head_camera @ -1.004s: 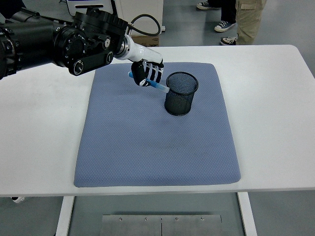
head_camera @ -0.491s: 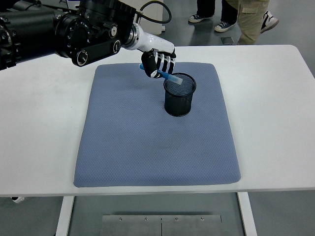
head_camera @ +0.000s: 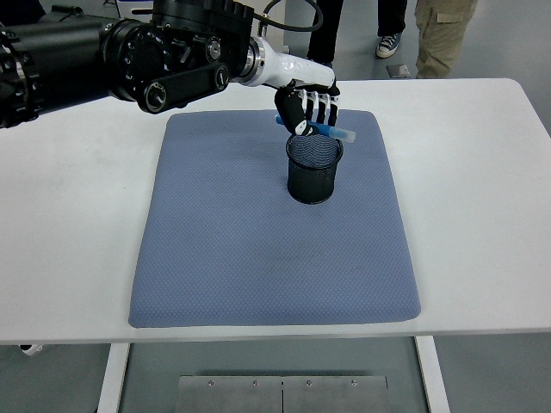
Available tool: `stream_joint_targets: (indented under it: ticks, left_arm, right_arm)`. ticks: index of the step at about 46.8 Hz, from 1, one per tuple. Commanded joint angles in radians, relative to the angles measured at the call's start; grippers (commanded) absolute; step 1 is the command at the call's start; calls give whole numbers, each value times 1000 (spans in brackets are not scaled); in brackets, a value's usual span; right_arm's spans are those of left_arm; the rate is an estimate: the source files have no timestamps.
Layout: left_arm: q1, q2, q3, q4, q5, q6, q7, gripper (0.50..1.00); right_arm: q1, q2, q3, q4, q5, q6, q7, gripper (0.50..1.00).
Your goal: Left hand places marker in pen holder
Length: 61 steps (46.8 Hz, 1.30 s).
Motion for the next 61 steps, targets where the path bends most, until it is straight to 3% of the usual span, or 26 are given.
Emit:
stream_joint_targets:
  ticks: [1,47,50,52,56,58,61]
  left_arm:
    - [11,0,-14,0,-27,2,-1,500]
    - [113,0,-42,0,-377,59,-8,508]
    - [116,0,-42,0,-390,59,-8,575]
    - [116,0,-42,0,-398,59,-8,648]
    - [116,0,-44,0,-415,59,-8,876]
    - [115,0,-44,0,-424,59,-8,961]
    - [113,0,-44,0,-433,59,-8,1000]
  right_arm:
    - [0,0,0,0,0,-1,0,1000]
    - [0,0,0,0,0,0,0,1000]
    - [0,0,0,0,0,-1,0,1000]
    - [0,0,0,0,0,-1,0,1000]
    - [0,0,0,0,0,-1,0,1000]
    - [0,0,0,0,0,0,0,1000]
    - [0,0,0,0,0,-1,0,1000]
